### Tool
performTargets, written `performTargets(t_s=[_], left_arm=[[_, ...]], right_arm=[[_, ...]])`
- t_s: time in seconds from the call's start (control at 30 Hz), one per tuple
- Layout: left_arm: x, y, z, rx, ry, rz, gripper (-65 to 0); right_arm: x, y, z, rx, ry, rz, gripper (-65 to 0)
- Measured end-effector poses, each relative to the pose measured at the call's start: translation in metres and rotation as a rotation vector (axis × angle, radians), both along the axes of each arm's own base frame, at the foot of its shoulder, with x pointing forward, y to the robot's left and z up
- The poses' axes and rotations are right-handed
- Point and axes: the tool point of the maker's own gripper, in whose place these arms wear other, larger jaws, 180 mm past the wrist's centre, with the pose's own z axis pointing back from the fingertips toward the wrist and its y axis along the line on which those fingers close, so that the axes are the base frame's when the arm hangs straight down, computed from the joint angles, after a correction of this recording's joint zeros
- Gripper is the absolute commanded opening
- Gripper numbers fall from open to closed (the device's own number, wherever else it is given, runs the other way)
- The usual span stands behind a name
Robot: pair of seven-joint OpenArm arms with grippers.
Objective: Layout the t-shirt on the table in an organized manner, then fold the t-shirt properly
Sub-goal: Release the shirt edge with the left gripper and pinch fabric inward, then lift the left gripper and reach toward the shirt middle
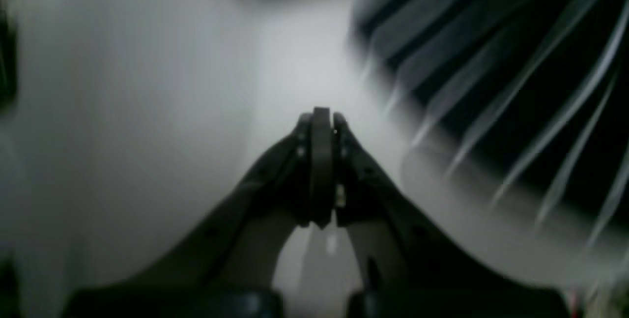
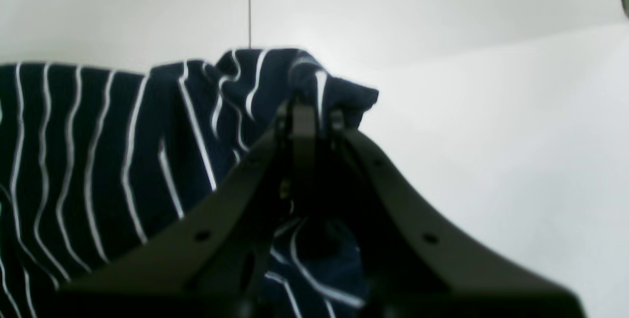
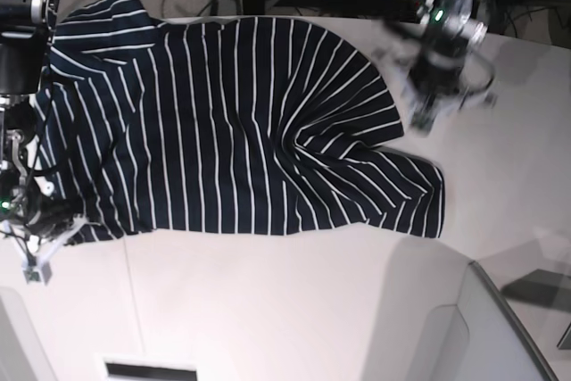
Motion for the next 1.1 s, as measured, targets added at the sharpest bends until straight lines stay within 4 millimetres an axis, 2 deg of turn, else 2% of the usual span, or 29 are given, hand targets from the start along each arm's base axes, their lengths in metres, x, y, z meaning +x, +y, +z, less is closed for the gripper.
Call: performTargets(t_s=[0.07,0.17,0.3,0.4,0.57,0.7,0.8,0.87,0.97,1.03,1.1], left_arm=[[0.017,-0.018,-0.005,-0.034,-0.008,-0.025,-65.0],[0.025,-0.028,-0.033,-0.041,0.064,-0.034,-65.0],[0.026,-0.026,-0.061,-0.038,0.131,-0.015,-65.0],[0.013,-0.024,-0.081,-0.053,0.179,-0.007,-65.0],[0.003,-0.005,-0.086,-0.019,0.188,-0.008,-65.0],[-0.02,0.02,-0.088,0.024,0.198,-0.012,-65.0],[-0.047,0.05,-0.086,0.057,0.236,0.065,-65.0],[-0.07,0.07,-0.081,0.096,0.272,0.11,-65.0],[-0.097,0.086,-0.074,0.128,0.317,0.145,-65.0],[-0.101,0.09,-0.062,0.131,0.297,0.153,-65.0],[-0.095,0.098,-0.05,0.144,0.259,0.172,-65.0]], right_arm=[[0.0,0.0,0.0,0.003,-0.002,0.0,-65.0],[0.0,0.0,0.0,0.0,0.001,0.0,-65.0],[0.0,0.0,0.0,0.0,0.0,0.0,-65.0],[-0.001,-0.001,0.0,-0.004,0.002,0.0,-65.0],[-0.001,-0.002,0.0,-0.004,0.002,0.0,-65.0],[-0.001,-0.001,0.0,-0.003,0.003,0.0,-65.0],[-0.001,-0.002,0.0,-0.004,0.003,0.0,-65.0],[-0.001,-0.002,0.0,-0.004,0.003,-0.001,-65.0],[0.0,-0.001,0.0,-0.003,0.002,0.0,-65.0],[0.001,-0.001,0.001,-0.002,-0.002,0.0,-65.0],[0.001,-0.002,0.002,-0.004,-0.004,-0.001,-65.0]])
